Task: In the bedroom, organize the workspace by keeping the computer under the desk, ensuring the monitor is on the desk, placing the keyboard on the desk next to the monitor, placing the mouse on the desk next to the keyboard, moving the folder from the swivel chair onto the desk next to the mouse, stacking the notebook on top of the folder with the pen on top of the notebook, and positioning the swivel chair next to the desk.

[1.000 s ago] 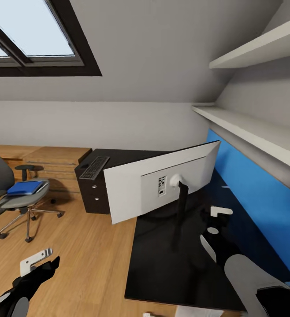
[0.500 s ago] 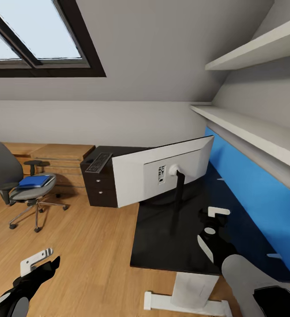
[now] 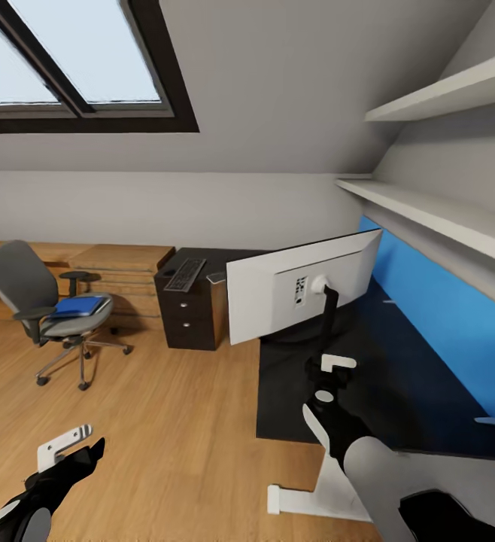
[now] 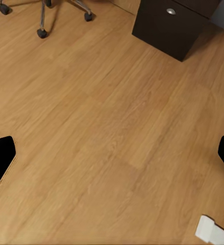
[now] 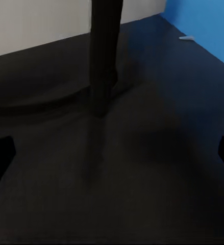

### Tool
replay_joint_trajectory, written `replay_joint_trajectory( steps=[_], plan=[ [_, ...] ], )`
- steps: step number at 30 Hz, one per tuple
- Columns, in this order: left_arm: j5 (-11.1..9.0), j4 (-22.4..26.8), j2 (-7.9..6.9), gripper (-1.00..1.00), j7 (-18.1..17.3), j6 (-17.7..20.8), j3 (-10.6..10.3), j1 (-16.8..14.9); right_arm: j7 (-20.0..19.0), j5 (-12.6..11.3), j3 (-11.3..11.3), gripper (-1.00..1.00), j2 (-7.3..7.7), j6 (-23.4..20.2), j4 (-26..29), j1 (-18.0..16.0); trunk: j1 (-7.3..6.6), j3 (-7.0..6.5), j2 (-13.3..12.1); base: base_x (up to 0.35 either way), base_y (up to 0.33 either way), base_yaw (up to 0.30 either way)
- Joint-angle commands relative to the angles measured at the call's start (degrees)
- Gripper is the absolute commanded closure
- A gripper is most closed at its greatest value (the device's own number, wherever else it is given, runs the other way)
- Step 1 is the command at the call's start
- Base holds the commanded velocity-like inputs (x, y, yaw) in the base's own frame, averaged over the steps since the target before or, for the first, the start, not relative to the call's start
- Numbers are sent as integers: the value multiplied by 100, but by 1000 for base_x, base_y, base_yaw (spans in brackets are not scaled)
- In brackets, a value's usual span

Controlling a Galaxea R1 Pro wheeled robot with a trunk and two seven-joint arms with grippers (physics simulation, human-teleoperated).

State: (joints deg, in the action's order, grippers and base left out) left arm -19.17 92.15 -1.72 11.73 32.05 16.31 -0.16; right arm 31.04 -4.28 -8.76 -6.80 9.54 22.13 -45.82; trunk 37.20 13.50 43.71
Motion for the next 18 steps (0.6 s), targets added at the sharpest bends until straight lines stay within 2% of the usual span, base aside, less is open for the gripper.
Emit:
replay_joint_trajectory(
  steps=[1,4,7,8,10,12,16,18],
  plan=[
    [-59,6,-4,-100,47,20,-4,-2,33,-45,-53,-100,-32,29,-10,-6,1,8,7,-84,317,0],
    [-55,6,-4,-100,47,20,-6,-2,28,-46,-131,-100,-152,18,-21,-1,1,8,7,-83,317,0],
    [-53,5,1,-100,48,20,-19,-2,32,-43,-278,-100,-281,10,-35,8,1,8,7,-55,260,0],
    [-52,5,2,-100,50,17,-56,-2,39,-42,-392,-100,-319,5,-41,16,1,8,7,-28,141,0],
    [-50,5,3,-100,60,15,-118,-2,46,-40,-537,-100,-319,-19,-47,27,1,8,7,-20,101,0],
    [-47,5,4,-100,81,13,-214,-2,60,-44,-774,-100,-319,-124,-57,36,1,8,7,-10,52,0],
    [-44,5,5,-100,108,12,-304,-2,146,-57,-1071,-100,-319,-343,-69,44,1,8,7,-5,26,0],
    [-43,5,5,-100,106,9,-321,-2,173,-67,-1138,-100,-319,-440,-58,45,1,8,7,-1,11,0]
  ],
)
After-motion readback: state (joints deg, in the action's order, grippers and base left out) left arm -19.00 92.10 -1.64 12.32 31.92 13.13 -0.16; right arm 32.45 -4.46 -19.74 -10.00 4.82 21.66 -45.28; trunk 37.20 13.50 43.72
